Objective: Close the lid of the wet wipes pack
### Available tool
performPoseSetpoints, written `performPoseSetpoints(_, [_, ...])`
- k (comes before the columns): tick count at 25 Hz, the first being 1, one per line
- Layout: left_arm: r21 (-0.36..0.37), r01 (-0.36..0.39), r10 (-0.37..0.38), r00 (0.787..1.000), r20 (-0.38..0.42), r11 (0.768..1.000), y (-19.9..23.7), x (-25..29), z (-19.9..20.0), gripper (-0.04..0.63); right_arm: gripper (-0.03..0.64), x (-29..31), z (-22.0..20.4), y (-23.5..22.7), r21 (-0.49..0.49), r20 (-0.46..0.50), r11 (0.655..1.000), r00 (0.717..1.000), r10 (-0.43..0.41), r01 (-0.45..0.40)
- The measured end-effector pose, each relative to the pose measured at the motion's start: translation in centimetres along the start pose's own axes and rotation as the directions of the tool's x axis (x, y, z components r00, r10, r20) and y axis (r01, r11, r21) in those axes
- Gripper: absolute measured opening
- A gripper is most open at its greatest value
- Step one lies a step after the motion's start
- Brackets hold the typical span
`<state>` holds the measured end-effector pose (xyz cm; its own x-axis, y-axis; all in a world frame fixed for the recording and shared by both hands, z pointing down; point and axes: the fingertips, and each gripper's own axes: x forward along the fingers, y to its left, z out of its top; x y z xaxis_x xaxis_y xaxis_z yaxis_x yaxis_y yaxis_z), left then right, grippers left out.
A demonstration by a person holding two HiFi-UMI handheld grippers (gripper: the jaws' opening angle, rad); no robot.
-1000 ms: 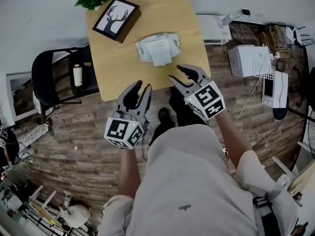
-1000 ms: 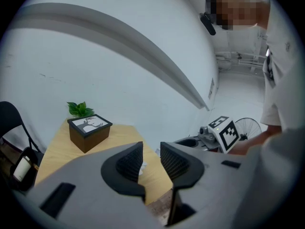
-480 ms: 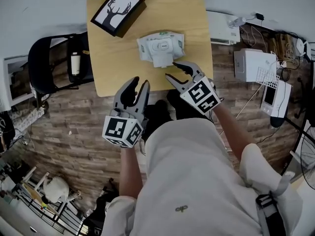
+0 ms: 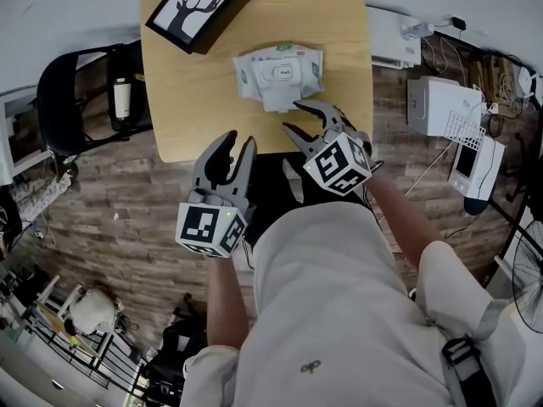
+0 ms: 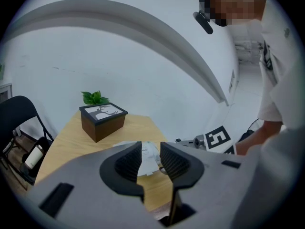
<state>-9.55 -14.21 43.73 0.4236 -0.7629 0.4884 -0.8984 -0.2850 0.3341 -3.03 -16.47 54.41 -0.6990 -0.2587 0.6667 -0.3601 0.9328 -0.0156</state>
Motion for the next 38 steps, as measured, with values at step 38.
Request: performPoseSetpoints(38, [0.007,-0.039,0.04,0.997,-0.067,0.999,1.7,-0.2,-2.8,0.103,0.057,5.5,-3.9,0.7,-0.419,-0.127,0.906,0.985,-0.12,0.057])
